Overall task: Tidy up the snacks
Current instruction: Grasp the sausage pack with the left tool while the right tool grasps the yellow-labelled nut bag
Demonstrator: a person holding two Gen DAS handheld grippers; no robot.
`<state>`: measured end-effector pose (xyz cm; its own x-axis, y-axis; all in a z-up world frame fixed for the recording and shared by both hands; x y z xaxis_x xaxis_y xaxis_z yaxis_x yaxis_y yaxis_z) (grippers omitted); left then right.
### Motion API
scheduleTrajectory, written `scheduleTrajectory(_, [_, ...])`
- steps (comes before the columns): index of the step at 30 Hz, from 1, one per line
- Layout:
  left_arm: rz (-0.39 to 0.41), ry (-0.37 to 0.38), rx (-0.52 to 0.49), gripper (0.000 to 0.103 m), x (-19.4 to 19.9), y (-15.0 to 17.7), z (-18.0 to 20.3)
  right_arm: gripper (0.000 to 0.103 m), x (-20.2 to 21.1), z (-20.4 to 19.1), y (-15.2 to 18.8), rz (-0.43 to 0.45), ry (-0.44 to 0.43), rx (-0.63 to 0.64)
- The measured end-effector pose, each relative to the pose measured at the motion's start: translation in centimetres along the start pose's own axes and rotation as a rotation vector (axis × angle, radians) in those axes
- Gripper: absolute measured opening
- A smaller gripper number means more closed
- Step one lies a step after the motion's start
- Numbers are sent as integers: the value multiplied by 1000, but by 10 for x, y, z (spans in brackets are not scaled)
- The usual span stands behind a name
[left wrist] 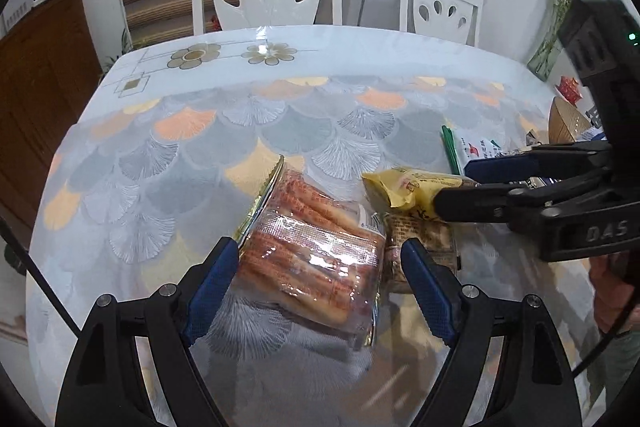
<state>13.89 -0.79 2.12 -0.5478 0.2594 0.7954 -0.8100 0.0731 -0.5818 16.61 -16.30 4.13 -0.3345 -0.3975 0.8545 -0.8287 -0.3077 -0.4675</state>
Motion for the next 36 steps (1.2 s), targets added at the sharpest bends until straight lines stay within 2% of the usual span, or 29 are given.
scheduleTrajectory(6, [3, -31, -7, 82, -8, 3, -1, 61, -12, -1, -2, -4, 14, 22])
scheduleTrajectory(9, [8, -24, 5, 82, -8, 3, -3, 59, -13, -1, -2, 3, 18, 23])
scheduleTrajectory(12, [14, -30, 0, 73, -7, 4, -2, 50, -8, -7, -1, 23, 34, 42])
scheduleTrajectory(14, [26, -41, -13, 66, -5, 5, 0, 38, -4, -14, -1, 34, 49, 63])
scheduleTrajectory(16, [30, -33, -25, 60, -3, 7, 2, 35, -1, -20, -1, 40, 80, 85])
scheduleTrajectory(21, [52, -35, -41, 59, 7, 10, 10, 32, 3, -22, 4, 44, 115, 78])
scheduleTrajectory(25, [70, -14, -19, 59, 23, 8, 11, 29, 15, -16, 13, 51, 99, 25])
scheduleTrajectory(28, [87, -1, -8, 59, 39, 10, 13, 14, 29, -14, 29, 46, 32, -20])
scheduleTrajectory(32, [107, 10, -10, 59, 58, 18, 19, 14, 38, -16, 56, -6, -23, -54])
scheduleTrajectory(34, [105, 25, -8, 59, 65, 24, 22, 14, 45, -17, 67, 3, -56, -59])
scheduleTrajectory(36, [104, 27, -10, 59, 69, 29, 24, 31, 49, -19, 70, 12, -38, -47])
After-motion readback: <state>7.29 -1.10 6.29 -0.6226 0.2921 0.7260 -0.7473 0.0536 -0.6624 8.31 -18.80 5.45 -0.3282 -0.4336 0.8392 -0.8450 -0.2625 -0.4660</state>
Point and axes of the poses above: each gripper's, at about its wrist camera, not at the fingertips, and x roughly against the way its jaws point, z to its right, y to its underside, the point moved 1 cm from there along -x, roughly the way its jaws point, and after that the axes turned 7 degrees about x, right-handed, at the moved point
